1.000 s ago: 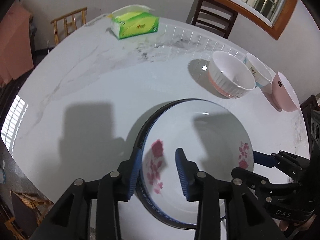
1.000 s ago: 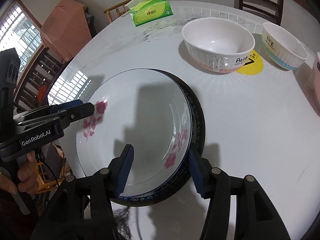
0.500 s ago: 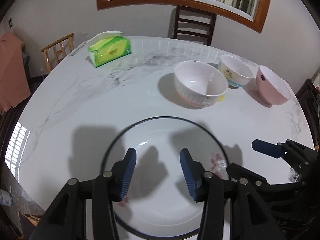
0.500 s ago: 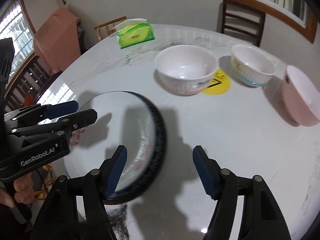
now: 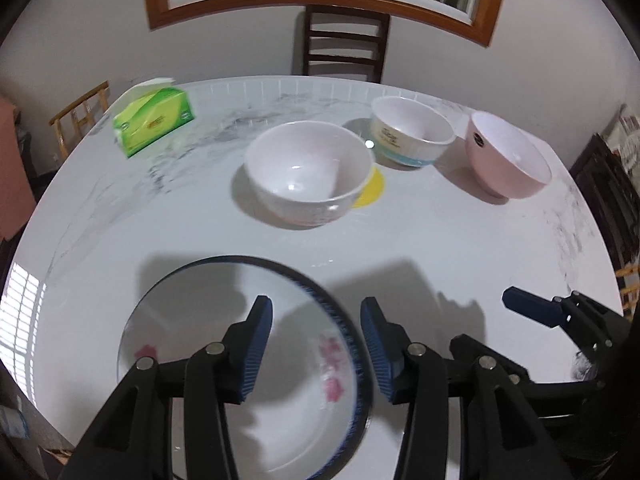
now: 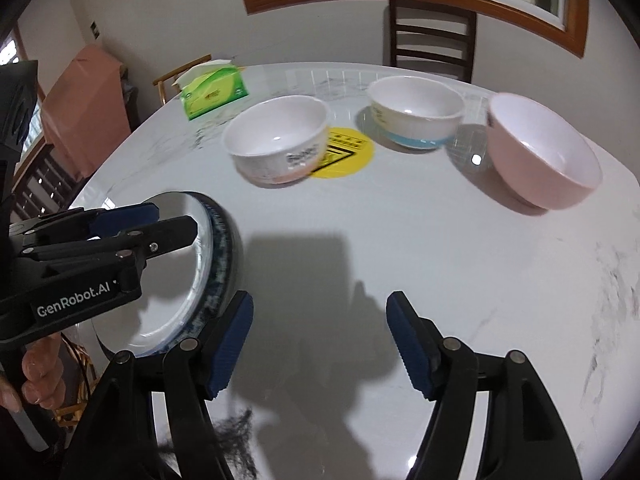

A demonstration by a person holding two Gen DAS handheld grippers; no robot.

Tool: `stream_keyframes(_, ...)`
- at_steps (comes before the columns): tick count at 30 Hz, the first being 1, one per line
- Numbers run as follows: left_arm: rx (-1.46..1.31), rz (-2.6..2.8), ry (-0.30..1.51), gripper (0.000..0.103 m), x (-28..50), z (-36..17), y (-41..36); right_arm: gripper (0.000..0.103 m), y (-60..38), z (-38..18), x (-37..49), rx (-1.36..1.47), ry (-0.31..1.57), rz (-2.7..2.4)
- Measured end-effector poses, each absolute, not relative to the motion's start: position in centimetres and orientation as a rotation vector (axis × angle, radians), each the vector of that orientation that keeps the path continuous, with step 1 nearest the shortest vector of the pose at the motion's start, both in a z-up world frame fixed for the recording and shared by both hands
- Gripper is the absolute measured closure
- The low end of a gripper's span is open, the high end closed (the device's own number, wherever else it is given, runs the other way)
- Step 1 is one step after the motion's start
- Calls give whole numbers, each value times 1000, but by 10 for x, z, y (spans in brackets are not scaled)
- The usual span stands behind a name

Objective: Organize plates and bowls
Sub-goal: 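Move both tools toward the large pink bowl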

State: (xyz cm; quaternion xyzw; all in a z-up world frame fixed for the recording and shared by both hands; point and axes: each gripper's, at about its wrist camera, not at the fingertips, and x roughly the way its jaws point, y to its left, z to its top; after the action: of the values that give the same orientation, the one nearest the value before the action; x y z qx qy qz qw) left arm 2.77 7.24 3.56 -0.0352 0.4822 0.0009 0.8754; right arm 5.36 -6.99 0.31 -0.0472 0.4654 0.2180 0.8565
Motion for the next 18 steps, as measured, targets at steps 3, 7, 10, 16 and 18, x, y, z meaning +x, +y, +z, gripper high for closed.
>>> stream_keyframes(3, -48, -5, 1010, 56, 34, 37, 58, 36, -87, 3, 55, -73, 979, 454)
stream_keyframes(7, -42, -31, 1014, 56, 44, 40, 42, 36, -106, 3, 60, -72, 984, 434)
stream_keyframes(10, -60, -96, 1032, 53, 52, 42, 30, 36, -126, 5, 62, -32, 991, 427)
stream_keyframes(16, -120, -200, 1074, 52, 71, 46, 6, 35, -180, 18, 76, 88, 973, 380)
stream_keyframes(18, -151, -240, 1083, 52, 79, 49, -2, 35, -201, 28, 85, 119, 953, 340)
